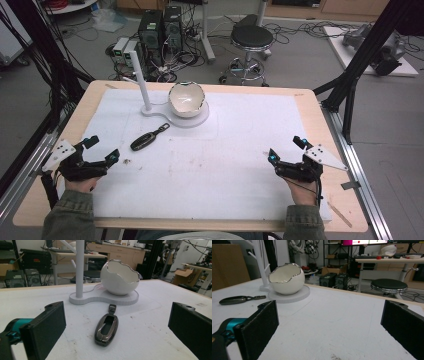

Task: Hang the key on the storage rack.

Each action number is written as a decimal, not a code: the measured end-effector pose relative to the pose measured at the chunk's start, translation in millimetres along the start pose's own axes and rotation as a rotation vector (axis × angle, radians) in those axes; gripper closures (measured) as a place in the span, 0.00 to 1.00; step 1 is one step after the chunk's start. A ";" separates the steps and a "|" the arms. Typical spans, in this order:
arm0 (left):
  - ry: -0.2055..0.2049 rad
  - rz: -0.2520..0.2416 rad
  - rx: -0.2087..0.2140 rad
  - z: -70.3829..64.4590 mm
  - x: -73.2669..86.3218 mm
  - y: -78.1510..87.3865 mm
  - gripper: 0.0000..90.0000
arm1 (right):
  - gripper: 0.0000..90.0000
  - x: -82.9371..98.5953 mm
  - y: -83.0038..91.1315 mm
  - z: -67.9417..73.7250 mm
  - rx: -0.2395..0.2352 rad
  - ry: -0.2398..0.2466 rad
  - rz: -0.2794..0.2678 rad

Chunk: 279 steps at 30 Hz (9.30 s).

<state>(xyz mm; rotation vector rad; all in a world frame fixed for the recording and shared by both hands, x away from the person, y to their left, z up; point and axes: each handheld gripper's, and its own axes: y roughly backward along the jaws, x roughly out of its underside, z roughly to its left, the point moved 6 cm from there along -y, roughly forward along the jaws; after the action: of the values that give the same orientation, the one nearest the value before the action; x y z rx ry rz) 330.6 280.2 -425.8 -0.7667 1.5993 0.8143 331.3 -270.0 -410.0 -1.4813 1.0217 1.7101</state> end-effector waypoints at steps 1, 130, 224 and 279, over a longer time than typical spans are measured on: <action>0.000 0.000 0.000 0.0 0.0 0.0 0.02 | 0.01 0.6 0.0 -0.1 0.000 0.002 0.004; -0.365 1.000 0.131 -2.4 -1.8 -211.6 0.14 | 0.01 34.3 -24.0 6.5 -0.047 0.061 0.243; -0.277 0.862 -0.003 -5.1 -81.1 -121.0 0.78 | 0.01 26.7 -20.0 0.5 -0.021 0.032 0.209; -0.266 0.808 0.019 29.1 -177.9 -136.3 0.78 | 0.01 26.4 -15.0 -2.9 -0.015 0.028 0.209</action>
<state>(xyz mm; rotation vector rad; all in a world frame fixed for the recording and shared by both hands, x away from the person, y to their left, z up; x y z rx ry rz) 487.7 239.3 -268.5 0.0474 1.6610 1.4001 341.6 -265.7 -438.4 -1.4531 1.2178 1.8489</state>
